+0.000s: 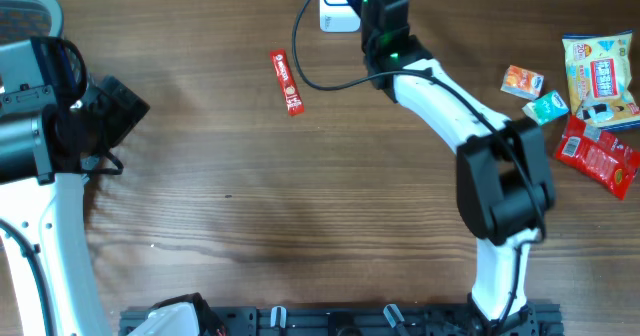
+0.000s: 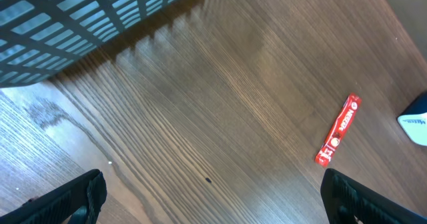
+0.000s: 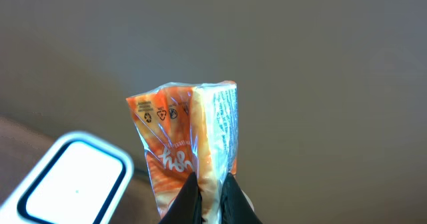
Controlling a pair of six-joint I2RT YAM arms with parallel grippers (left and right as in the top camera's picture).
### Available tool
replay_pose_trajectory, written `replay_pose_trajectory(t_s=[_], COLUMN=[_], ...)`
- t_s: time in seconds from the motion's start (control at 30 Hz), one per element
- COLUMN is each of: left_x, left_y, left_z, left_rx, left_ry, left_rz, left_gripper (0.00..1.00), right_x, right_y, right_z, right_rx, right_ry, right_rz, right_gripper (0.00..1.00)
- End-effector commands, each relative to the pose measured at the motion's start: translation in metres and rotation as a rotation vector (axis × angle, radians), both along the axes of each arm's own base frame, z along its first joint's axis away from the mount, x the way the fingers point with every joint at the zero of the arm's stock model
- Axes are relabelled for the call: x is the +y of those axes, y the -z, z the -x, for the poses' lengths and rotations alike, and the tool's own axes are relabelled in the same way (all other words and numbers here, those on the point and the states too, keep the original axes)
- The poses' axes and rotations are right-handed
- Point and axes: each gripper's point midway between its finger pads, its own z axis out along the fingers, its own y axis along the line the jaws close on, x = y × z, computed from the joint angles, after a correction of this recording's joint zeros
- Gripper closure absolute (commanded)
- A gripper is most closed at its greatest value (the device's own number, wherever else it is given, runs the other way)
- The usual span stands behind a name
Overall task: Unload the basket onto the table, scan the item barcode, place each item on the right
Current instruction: 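Hold the orange pack barcode against the white scanner, then carry the orange pack right and release it on the scanned pile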
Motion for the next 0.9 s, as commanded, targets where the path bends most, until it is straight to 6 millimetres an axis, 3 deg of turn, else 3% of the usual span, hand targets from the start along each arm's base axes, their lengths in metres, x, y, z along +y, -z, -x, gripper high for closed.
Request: replay_pose_trajectory(t_s=[0.0, 0.17, 0.63, 0.77, 0.87], left_x=[0.004, 0.004, 0.004, 0.004, 0.004], left_y=[-0.003, -0.003, -0.003, -0.003, -0.003], left_z=[0.001, 0.001, 0.001, 0.001, 0.001], left_rx=[-0.008, -0.009, -0.009, -0.009, -0.009], left_ry=[-0.026, -0.026, -0.026, -0.026, -0.026], left_rz=[-0.010, -0.011, -0.011, -0.011, -0.011], left_gripper=[0.00, 0.00, 0.00, 0.00, 0.00], right_x=[0.024, 0.038, 0.041, 0.036, 0.015], right_y=[0.037, 0.069, 0.081, 0.077, 0.053], right_z=[-0.009, -0.009, -0.006, -0.007, -0.013], right_rx=[0.024, 0.059, 0.098, 0.087, 0.005], right_ry=[-0.145, -0.207, -0.212, -0.180, -0.042], right_rz=[0.207, 0.311, 0.309, 0.308, 0.292], right_gripper=[0.95, 0.95, 0.95, 0.95, 0.96])
